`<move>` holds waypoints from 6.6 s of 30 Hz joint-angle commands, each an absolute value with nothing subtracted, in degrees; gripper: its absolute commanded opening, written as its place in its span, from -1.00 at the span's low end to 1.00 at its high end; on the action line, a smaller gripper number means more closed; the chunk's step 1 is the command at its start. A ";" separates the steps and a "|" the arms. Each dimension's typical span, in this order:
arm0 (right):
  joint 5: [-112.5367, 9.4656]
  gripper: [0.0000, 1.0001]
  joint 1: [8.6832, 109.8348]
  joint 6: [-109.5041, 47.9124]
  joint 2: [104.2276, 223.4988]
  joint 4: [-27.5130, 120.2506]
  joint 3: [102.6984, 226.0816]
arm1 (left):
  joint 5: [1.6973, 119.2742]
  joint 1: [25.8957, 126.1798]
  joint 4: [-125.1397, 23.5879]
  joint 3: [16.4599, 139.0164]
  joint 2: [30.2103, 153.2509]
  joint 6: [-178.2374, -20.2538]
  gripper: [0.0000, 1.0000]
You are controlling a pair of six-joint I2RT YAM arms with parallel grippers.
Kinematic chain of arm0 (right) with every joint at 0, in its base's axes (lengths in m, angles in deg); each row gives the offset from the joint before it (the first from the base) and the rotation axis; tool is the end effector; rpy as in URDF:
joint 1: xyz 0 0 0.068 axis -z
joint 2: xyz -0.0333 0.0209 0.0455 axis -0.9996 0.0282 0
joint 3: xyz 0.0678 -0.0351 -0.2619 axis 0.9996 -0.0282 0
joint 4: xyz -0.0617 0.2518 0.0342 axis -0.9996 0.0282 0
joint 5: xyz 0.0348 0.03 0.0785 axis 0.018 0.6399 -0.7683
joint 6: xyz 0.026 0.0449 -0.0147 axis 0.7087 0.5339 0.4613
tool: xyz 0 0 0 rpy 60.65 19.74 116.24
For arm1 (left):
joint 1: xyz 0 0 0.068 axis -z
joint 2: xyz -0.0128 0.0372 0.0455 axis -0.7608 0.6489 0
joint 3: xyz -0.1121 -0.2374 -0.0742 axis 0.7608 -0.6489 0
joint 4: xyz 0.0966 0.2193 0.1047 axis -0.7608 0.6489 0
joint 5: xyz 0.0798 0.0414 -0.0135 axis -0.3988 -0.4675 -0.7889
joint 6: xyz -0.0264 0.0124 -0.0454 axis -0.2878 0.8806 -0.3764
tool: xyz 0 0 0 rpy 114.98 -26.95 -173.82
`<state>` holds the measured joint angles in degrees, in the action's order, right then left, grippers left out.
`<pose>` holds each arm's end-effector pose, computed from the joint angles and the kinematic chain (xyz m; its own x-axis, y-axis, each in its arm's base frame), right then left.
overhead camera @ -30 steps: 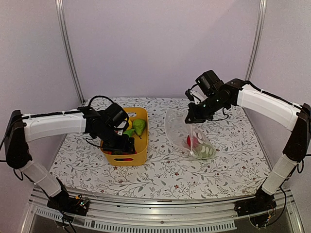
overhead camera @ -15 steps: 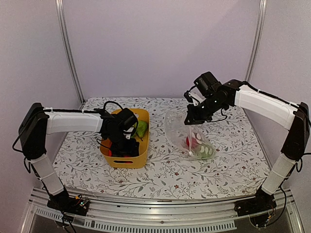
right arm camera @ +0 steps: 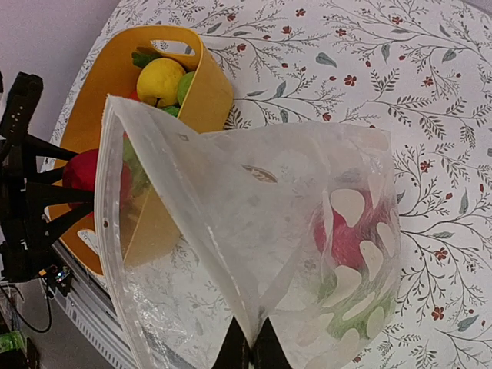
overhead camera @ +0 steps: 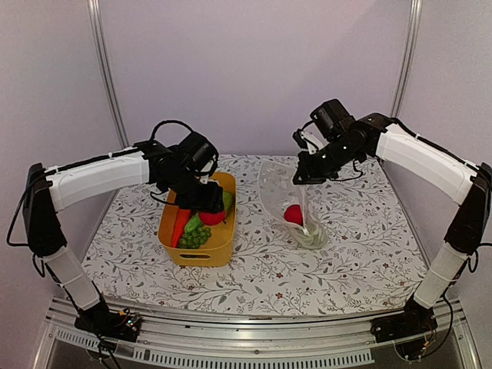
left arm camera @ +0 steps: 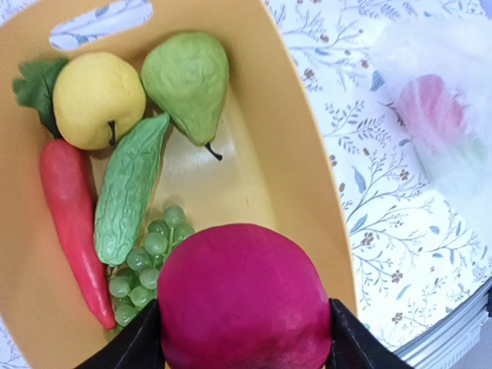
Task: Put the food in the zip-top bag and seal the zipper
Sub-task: Pick up the fake vegetable from the bin, then place the fake vegetable in the zipper food storage bag, then pass from the right arm to the left, then pass from the left arm to the right, then pick up the fake fruit from the bin.
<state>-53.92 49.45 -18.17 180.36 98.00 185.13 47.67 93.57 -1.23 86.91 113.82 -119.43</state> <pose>0.2809 0.2348 0.3424 -0.8219 -0.2426 -0.5153 -0.4517 0.8288 0.3302 0.2574 -0.2448 0.2666 -0.8989 0.1391 -0.4155 0.2285 0.9579 -0.1736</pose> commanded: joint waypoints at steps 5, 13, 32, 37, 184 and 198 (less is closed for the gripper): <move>-53.78 -1.00 49.65 -17.83 180.25 99.51 186.72 | 44.55 93.79 -6.59 93.08 107.25 -116.12 0.03; -54.09 -1.00 49.63 -17.67 180.88 99.08 187.33 | 44.54 97.46 -24.70 91.38 103.30 -112.73 -0.03; -55.50 -1.00 49.71 -15.83 180.46 97.40 187.11 | 49.18 108.82 -27.84 101.57 115.18 -102.13 -0.06; -55.15 -1.00 49.71 -15.14 179.52 97.25 186.33 | 51.17 109.24 -26.33 99.78 115.04 -102.23 -0.07; -54.26 -1.00 55.58 -13.59 167.53 92.71 171.47 | 38.25 83.90 -22.83 71.18 99.29 -117.18 0.83; -57.79 -1.00 55.60 -12.73 169.88 88.52 167.79 | 42.16 85.75 -10.87 75.51 104.85 -107.54 0.27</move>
<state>-57.00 55.76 -13.01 169.35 90.50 168.48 44.91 85.15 -16.73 73.12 102.71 -109.82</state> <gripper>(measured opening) 0.004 0.623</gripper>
